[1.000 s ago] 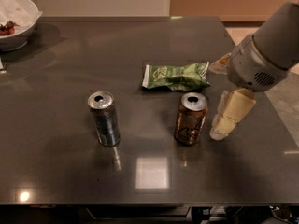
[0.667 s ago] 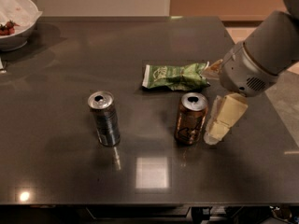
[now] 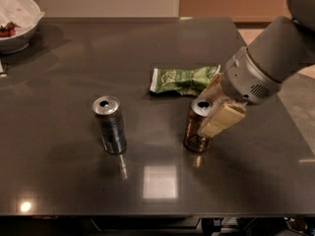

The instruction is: Move orange can near redbull can

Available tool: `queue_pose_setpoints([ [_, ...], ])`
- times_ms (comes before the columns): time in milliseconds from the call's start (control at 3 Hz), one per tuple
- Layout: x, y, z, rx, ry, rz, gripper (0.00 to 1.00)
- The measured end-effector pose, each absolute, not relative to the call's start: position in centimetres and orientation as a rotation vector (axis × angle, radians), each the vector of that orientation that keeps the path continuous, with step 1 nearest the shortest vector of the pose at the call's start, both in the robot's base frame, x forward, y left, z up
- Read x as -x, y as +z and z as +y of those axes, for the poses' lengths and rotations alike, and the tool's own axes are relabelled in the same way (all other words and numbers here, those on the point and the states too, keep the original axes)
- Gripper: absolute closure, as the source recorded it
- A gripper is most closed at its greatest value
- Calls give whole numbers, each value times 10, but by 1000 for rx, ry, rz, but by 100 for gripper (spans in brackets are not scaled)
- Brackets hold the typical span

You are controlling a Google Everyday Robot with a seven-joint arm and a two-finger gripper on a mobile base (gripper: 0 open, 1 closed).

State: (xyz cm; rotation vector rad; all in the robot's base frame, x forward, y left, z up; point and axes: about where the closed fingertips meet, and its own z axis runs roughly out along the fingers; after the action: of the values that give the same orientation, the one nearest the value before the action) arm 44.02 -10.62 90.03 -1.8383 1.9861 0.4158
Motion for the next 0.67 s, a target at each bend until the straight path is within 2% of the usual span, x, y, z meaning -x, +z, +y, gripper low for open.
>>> queue_pose_setpoints([
  [667,-438,911,-88,1861,465,1921,87],
])
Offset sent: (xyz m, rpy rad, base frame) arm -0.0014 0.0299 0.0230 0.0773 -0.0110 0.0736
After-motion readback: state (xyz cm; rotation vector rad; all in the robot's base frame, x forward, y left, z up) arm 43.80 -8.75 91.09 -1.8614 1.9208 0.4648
